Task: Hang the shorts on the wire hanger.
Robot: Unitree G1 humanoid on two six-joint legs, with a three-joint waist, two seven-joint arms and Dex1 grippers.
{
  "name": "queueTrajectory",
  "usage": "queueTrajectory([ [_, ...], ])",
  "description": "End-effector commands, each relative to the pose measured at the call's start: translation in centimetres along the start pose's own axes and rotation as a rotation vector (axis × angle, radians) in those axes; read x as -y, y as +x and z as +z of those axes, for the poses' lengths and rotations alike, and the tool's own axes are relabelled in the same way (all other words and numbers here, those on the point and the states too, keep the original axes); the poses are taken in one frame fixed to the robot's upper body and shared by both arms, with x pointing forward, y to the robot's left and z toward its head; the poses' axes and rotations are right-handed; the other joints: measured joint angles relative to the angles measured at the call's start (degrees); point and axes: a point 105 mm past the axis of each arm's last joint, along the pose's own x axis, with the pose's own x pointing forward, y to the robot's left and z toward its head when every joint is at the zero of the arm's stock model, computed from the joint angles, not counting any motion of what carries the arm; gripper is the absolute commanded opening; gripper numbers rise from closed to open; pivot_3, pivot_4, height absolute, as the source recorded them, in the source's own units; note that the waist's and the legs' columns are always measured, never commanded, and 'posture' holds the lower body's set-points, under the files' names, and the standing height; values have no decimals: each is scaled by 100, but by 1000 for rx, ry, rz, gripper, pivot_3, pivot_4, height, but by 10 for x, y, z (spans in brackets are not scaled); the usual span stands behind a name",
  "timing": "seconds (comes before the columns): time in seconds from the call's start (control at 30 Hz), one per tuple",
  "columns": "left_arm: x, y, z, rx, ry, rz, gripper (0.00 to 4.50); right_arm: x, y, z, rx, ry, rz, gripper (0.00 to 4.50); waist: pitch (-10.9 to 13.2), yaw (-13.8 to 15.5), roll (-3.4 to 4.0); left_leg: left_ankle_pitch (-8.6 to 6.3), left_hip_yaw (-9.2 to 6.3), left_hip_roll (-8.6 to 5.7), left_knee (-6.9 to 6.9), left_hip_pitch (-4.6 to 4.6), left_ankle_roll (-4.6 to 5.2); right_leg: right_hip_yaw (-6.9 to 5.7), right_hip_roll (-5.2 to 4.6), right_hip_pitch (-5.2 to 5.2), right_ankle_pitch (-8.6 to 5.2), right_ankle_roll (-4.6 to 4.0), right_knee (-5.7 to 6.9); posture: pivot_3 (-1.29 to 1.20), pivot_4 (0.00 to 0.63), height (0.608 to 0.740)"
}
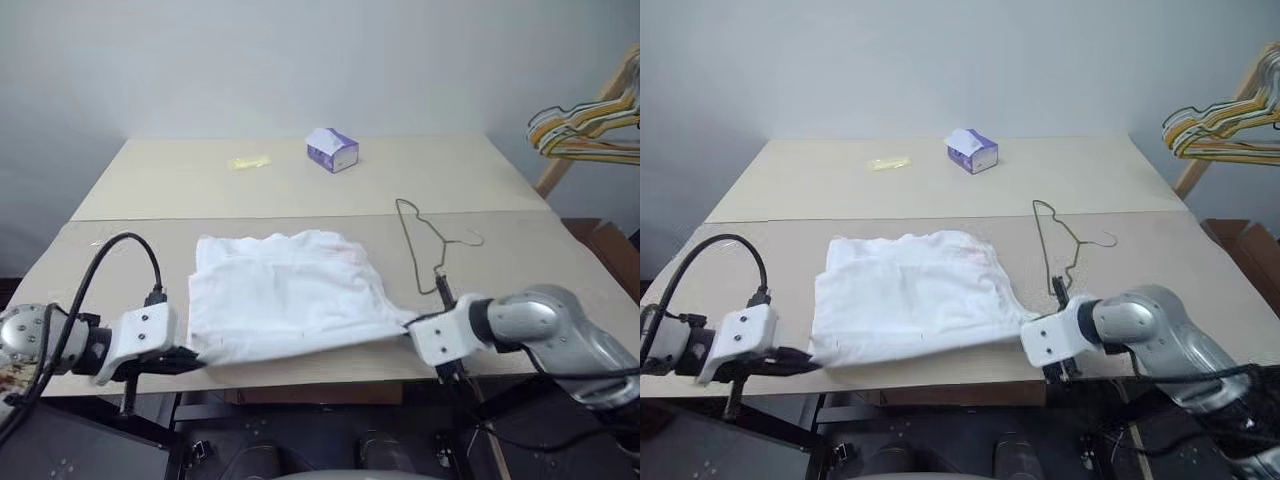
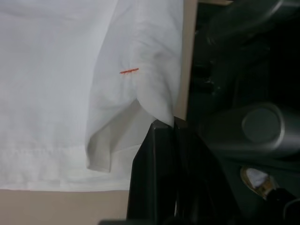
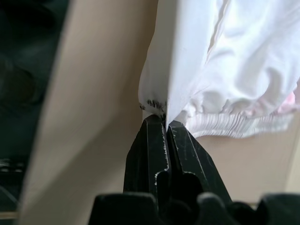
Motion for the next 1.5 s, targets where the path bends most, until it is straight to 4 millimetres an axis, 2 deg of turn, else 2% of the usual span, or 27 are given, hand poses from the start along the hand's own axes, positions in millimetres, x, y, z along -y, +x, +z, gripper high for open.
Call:
queueTrajectory([
  [0.03,-17,-3,5,-6,60,39,0,25,-7,12,80,58,-61,34,1,22,-4,0,0,0,2,3,0,0,0,4,0,0,1,57,0,740],
  [0.1,-49,2,5,-12,89,163,0,54,-1,7,100,114,-147,34,0,34,-4,1,-1,-1,5,3,-2,-2,2,4,1,-1,5,58,0,740],
  [0.13,-88,2,11,-7,99,335,0,81,0,-4,71,160,-221,34,1,54,-1,1,-2,-3,6,9,-2,-2,3,14,2,0,5,61,0,740],
  [0.17,-115,1,19,-5,106,447,0,99,1,-10,49,190,-265,34,5,81,-2,3,-3,-6,10,16,-2,-2,7,28,8,-1,4,62,0,740],
  [0.2,-156,-9,33,24,87,643,0,127,-2,-20,29,261,-353,34,9,132,-8,8,-11,-11,13,22,-7,-2,12,35,17,2,4,62,0,740],
  [0.23,-181,-17,44,43,70,762,0,146,-5,-25,18,308,-406,34,13,175,-18,12,-28,-10,14,24,-7,-3,22,49,49,5,-4,61,0,740],
  [0.27,-212,-40,68,114,57,953,0,181,-16,-34,-13,365,-561,34,14,177,-27,15,-41,-10,17,24,-13,-10,31,57,81,-3,-12,60,0,740],
  [0.3,-236,-65,93,198,45,1119,0,213,-32,-40,-44,394,-727,34,12,170,-33,19,-48,-3,13,2,-19,-12,40,41,95,-6,-29,56,0,740],
  [0.33,-251,-99,123,331,42,1306,0,245,-56,-44,-91,369,-935,34,12,161,-39,25,-48,-2,15,-13,-30,-10,40,25,101,-6,-22,55,0,740],
  [0.37,-258,-122,141,426,31,1426,0,264,-72,-44,-120,345,-1072,34,10,157,-42,46,-51,-2,15,-57,-67,-11,38,-21,115,-6,-14,52,0,740],
  [0.4,-256,-158,164,583,38,1564,0,285,-105,-35,-115,278,-1296,34,8,149,-44,75,-53,-2,4,-116,-117,-13,37,-85,133,-7,-13,45,0,740],
  [0.43,-249,-190,181,730,41,1679,0,297,-132,-24,-72,238,-1470,34,6,134,-46,96,-57,-3,3,-175,-154,-10,32,-143,136,-7,-10,45,0,740],
  [0.47,-238,-215,192,863,66,1730,0,301,-151,-14,-35,185,-1579,34,5,105,-46,97,-54,-4,-11,-209,-160,-12,26,-195,136,-7,-2,41,0,740],
  [0.5,-227,-232,199,962,97,1752,0,301,-163,-8,-16,129,-1645,34,4,69,-45,92,-49,-11,-29,-232,-169,-13,16,-235,135,-9,-1,45,0,740],
  [0.57,-216,-246,197,968,178,1803,0,295,-166,-4,-11,48,-1684,34,-15,-32,-40,92,-33,-41,-100,-232,-169,-31,-23,-285,135,-9,4,45,0,740],
  [0.6,-211,-249,196,983,206,1805,0,291,-166,-2,-4,16,-1705,34,-26,-78,-38,91,-25,-53,-102,-217,-167,-42,-37,-288,135,-9,5,47,0,740],
  [0.67,-204,-243,189,1001,221,1727,0,282,-153,-4,1,5,-1664,34,-34,-179,-37,78,-26,-59,-106,-213,-146,-62,-48,-283,135,-8,12,46,0,740],
  [0.77,-198,-214,172,945,208,1552,0,267,-121,-14,-28,2,-1518,34,-33,-304,-38,69,-19,-76,-90,-235,-128,-77,-75,-269,133,1,-20,46,0,740],
  [0.83,-192,-187,151,841,219,1447,0,248,-88,-21,-64,-48,-1349,34,-28,-339,-32,67,-20,-77,-22,-257,-121,-77,-78,-241,124,38,-42,45,0,740],
  [0.9,-181,-156,129,728,220,1295,0,223,-53,-28,-96,-110,-1149,34,-26,-374,-30,67,-25,-74,15,-238,-109,-77,-76,-209,130,44,-19,46,0,740],
  [0.97,-164,-118,100,584,190,1085,0,187,-17,-31,-115,-202,-903,34,-24,-400,-31,36,-25,-73,16,-187,-50,-74,-74,-159,131,43,-10,52,0,740],
  [1.1,-109,-53,34,233,188,678,0,129,26,-33,-94,-230,-602,34,-21,-416,-29,19,-20,-56,10,-87,-25,-69,-60,-86,122,23,-7,58,0,740],
  [1.2,-77,-36,-4,27,173,507,0,100,39,-29,-69,-265,-459,34,-20,-352,-30,20,-12,-29,14,-73,-27,-63,-31,-88,122,-1,6,57,0,740],
  [1.33,-36,-29,-35,-151,146,268,0,74,39,-26,-48,-270,-300,34,-19,-229,-29,20,-6,-12,10,-70,-27,-62,-14,-96,113,-21,12,54,0,740],
  [1.4,-25,-30,-45,-202,132,208,0,64,39,-27,-56,-284,-240,34,-20,-151,-29,18,-1,-10,7,-70,-25,-64,-13,-97,109,-23,10,54,0,740],
  [1.5,-18,-27,-53,-246,140,189,0,51,38,-26,-67,-299,-172,34,-19,-51,-29,17,3,-9,7,-71,-24,-66,-14,-97,108,-23,7,56,0,740],
])
